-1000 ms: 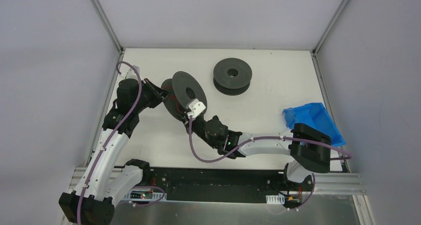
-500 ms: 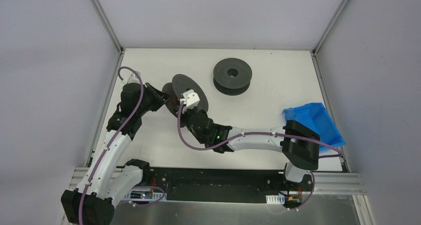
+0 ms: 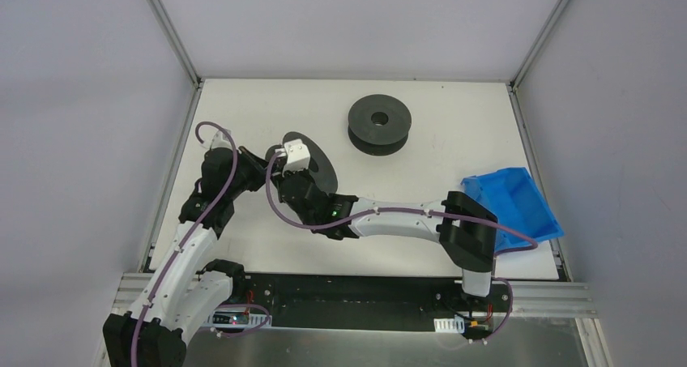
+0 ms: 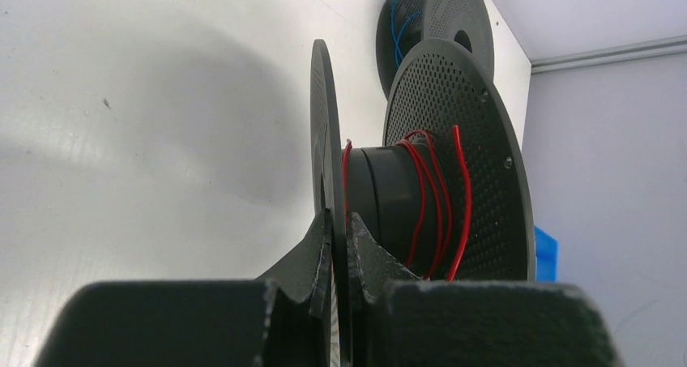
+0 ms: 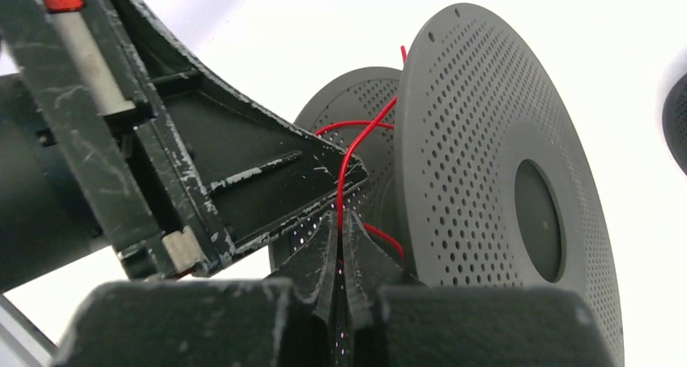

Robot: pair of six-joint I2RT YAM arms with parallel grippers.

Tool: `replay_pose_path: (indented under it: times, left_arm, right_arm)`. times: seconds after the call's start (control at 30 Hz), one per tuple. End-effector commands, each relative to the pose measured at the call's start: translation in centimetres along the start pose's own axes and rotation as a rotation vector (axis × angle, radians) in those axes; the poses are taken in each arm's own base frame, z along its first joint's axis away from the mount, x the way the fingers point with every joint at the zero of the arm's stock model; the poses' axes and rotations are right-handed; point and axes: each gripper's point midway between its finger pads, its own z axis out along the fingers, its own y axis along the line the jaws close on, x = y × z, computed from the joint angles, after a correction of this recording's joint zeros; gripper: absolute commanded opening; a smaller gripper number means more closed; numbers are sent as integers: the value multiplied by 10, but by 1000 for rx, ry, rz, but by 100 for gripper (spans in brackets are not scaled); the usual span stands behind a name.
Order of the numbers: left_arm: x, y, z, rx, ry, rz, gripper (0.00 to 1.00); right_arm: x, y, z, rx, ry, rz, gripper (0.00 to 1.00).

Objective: Wrap the cables
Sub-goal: Wrap the cable around the cable reel.

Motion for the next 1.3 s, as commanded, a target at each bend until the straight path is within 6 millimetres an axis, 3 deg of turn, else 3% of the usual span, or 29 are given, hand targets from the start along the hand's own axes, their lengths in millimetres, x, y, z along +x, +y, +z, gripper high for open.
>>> replay_pose_path:
  times: [0.0,0.13,0.27,0.8,1.27]
  left_arm:
    - [-17,-50,-18,206,-58,-52,0]
    - [-13,-41,-15,187,-59,-120,0]
    - [-12,-36,-13,173,-66,-118,0]
    - [-15,-19,-6,88,-84,-124,0]
    - [-19,-15,-6,61,-91,-128,0]
  right_arm:
    - [11,-43,17,187,50,-26,0]
    - [19,-47,22,216,88,-46,1]
    - [21,-47,20,216,101,-55,8]
    - [6,-58,3,229,105,-75,16]
    - [6,-71,-15,240,149,-108,23]
